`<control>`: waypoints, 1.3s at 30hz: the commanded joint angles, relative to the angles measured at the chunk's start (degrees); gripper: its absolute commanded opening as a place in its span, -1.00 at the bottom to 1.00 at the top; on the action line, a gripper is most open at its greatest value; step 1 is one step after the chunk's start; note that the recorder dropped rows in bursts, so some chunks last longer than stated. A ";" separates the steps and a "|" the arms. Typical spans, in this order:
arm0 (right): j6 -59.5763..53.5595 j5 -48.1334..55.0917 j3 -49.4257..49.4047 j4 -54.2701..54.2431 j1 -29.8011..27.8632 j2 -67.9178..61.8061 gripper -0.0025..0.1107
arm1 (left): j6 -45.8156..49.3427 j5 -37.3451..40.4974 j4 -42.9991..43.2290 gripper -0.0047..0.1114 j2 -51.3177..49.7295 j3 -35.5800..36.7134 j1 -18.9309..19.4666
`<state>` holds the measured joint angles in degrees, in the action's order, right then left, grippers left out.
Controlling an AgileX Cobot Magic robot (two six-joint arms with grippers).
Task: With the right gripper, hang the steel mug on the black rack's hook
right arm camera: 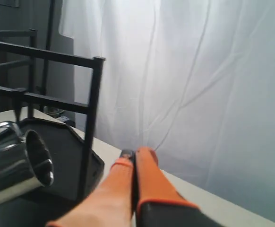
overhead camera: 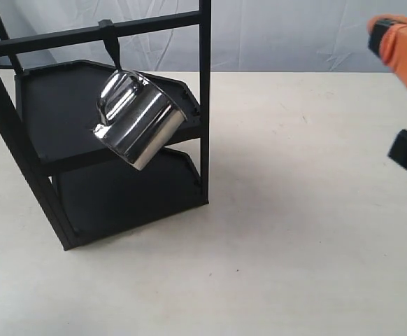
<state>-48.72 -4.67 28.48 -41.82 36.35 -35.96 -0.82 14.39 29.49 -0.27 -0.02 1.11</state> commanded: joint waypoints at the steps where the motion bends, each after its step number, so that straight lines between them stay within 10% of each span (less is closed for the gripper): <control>1: -0.15 15.59 -0.16 -1.99 -17.29 7.19 -0.97 | -0.14 -0.43 -0.05 -0.89 0.27 0.02 -0.07; 10: 0.89 39.32 -0.16 -2.03 -45.83 22.39 -0.97 | -0.14 -0.43 -0.05 -0.89 0.27 0.02 -0.07; 17: 7.10 37.96 -3.00 0.43 -47.38 23.08 -0.97 | -0.14 -0.43 -0.05 -0.89 0.27 0.02 -0.07; 25: 60.48 31.05 -14.48 42.80 -47.79 26.24 -0.97 | -0.14 -0.43 -0.05 -0.89 0.27 0.02 -0.07; 39: 49.10 28.69 -24.65 34.36 -47.58 32.81 -0.97 | -0.14 -0.43 -0.05 -0.89 0.27 0.02 -0.07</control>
<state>3.14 24.78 4.87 -5.11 -11.12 -3.88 -0.82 14.39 29.49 -0.27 -0.02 1.11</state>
